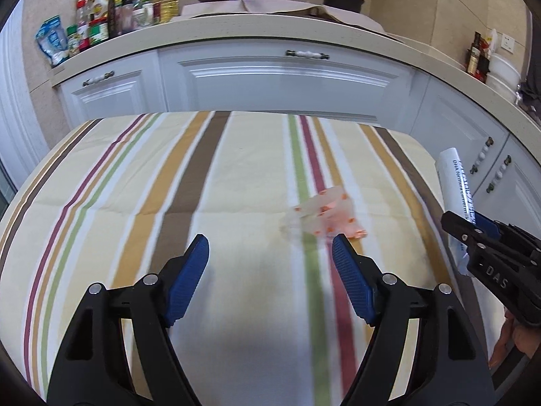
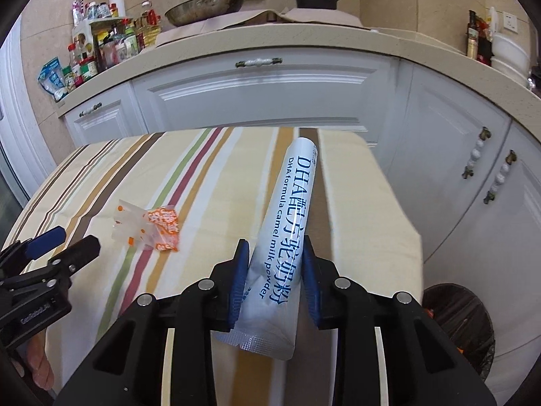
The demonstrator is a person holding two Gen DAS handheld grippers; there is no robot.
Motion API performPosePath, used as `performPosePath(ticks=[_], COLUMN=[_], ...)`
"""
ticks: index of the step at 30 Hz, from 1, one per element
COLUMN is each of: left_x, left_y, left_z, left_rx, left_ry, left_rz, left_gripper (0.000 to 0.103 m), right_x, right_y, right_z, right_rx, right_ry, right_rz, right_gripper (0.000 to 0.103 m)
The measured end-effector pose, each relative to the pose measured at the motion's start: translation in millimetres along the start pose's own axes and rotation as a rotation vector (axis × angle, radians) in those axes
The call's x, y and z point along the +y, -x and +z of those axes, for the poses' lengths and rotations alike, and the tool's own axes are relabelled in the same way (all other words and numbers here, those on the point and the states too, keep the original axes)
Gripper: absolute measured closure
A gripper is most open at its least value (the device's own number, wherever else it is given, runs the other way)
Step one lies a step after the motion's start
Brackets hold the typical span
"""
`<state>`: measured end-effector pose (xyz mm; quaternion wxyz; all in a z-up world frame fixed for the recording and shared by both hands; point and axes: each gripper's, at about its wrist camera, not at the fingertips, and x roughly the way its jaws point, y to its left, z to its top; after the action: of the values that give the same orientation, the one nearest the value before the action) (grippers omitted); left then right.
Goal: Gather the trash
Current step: 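Grasp the white DHA tube with the right tool while the left tool grasps the orange-dotted clear bag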
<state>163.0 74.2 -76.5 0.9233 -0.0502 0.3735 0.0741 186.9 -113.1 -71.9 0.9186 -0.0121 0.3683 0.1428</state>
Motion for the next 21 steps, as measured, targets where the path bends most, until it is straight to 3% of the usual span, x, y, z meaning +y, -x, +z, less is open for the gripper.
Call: performPosePath(ticks=[9, 16, 17, 21], left_x=[-36.4, -42.0, -41.3, -40.2], left_y=[-20.4, -36.7, -37.9, -44.4], left_z=[12.1, 17.8, 17.6, 16.9], left_rx=[0.015, 0.040, 0.043, 0.067], left_ry=[-0.037, -0.023, -0.019, -0.016], left_rz=[-0.022, -0.013, -0.012, -0.013], left_gripper=[0.025, 0.024, 0.025, 0.049], right_x=[-34.9, -56.8, -59.0, -68.3], right_y=[19.5, 27.7, 27.6, 25.6], right_z=[-8.0, -17.0, -18.3, -24.0], right_rx=[-0.046, -0.063, -0.063, -0.059], right_ry=[-0.044, -0.075, -0.079, -0.092], right_rz=[-0.027, -0.044, -0.045, -0.047], right_gripper=[0.072, 0.072, 0.072, 0.072])
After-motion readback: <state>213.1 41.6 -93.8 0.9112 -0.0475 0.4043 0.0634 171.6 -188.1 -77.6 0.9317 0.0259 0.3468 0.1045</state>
